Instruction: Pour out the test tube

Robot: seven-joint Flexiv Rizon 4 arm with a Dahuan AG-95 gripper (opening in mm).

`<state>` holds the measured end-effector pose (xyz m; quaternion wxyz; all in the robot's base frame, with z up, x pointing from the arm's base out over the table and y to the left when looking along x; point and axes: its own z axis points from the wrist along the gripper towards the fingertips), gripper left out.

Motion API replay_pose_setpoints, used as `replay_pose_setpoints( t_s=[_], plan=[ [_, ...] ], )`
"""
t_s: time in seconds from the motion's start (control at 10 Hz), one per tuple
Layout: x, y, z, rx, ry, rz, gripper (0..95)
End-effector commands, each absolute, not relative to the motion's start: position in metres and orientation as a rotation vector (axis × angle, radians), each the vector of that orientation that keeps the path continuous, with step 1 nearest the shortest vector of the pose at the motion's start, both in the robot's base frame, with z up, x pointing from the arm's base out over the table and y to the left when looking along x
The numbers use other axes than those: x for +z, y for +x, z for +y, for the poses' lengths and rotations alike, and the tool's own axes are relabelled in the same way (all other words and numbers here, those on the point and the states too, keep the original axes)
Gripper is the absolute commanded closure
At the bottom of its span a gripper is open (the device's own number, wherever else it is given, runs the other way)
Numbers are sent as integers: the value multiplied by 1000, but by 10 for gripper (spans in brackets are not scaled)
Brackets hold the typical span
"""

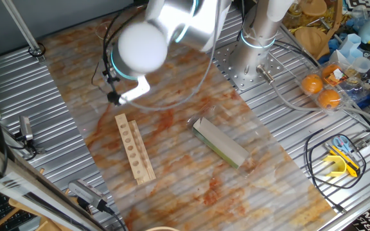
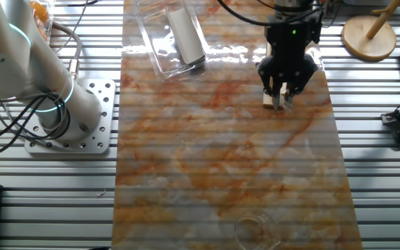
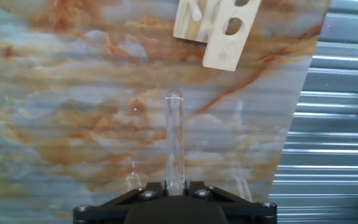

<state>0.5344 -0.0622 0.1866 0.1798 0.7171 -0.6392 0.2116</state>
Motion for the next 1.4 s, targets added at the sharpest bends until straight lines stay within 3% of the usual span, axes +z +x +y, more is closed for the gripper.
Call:
replay_pose_setpoints(
  t_s=[0.1, 1.4],
  plan=[
    [190, 530, -86, 561, 2044, -1833, 950],
    [190, 505, -157, 446, 2151, -1881, 950]
  ],
)
